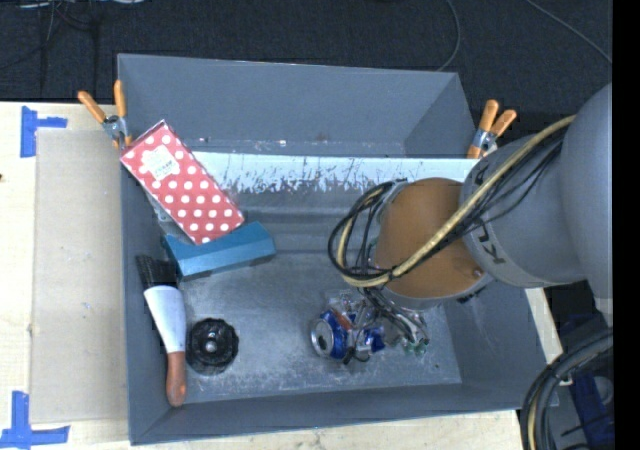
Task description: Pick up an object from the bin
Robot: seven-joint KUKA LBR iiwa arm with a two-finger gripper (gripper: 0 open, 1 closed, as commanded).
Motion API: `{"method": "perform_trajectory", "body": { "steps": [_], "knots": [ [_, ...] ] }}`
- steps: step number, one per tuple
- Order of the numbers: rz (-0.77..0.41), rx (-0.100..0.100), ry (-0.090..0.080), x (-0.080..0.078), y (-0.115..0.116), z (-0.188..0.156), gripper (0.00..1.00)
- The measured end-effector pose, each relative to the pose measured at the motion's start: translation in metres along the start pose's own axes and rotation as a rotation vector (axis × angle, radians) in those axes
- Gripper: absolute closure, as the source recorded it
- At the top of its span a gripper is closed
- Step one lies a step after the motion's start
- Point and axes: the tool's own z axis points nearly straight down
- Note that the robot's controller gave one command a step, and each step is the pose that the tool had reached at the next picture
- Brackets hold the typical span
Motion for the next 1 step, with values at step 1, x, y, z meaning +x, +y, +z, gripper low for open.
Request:
{"method": "perform_trajectory", "body": {
  "steps": [1],
  "knots": [
    [-0.001,0.0,0.0,0.0,0.0001,0.0,1.0]
  ]
}}
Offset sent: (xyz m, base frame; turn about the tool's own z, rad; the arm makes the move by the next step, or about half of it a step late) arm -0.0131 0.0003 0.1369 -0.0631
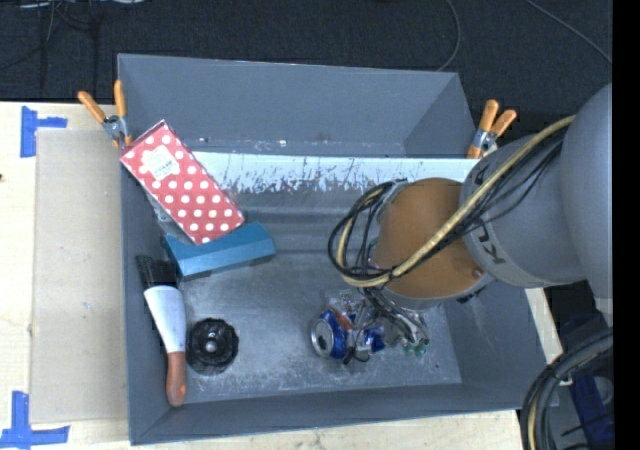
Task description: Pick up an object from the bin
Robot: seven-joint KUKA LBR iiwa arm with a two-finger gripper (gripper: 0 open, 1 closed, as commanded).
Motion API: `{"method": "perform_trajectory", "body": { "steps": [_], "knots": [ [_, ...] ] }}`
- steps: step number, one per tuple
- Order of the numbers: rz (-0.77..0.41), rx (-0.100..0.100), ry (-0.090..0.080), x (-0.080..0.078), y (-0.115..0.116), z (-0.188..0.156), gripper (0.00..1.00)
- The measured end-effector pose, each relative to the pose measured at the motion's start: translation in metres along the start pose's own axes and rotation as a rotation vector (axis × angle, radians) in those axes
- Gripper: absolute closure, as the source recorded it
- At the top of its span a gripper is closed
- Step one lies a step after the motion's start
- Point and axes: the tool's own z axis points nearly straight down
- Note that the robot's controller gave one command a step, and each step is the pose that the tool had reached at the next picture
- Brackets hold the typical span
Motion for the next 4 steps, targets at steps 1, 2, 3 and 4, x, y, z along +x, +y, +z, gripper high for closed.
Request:
{"method": "perform_trajectory", "body": {
  "steps": [1,2,3,4],
  "knots": [
    [-0.021,-0.001,0.008,0.007,0.001,-0.047,1.0],
    [-0.016,0.001,-0.01,0.0,-0.002,-0.065,1.0],
    [0.003,-0.001,0.013,0.008,-0.003,-0.098,1.0],
    [0.01,0.0,-0.013,-0.007,-0.002,-0.081,1.0]
  ]
}}
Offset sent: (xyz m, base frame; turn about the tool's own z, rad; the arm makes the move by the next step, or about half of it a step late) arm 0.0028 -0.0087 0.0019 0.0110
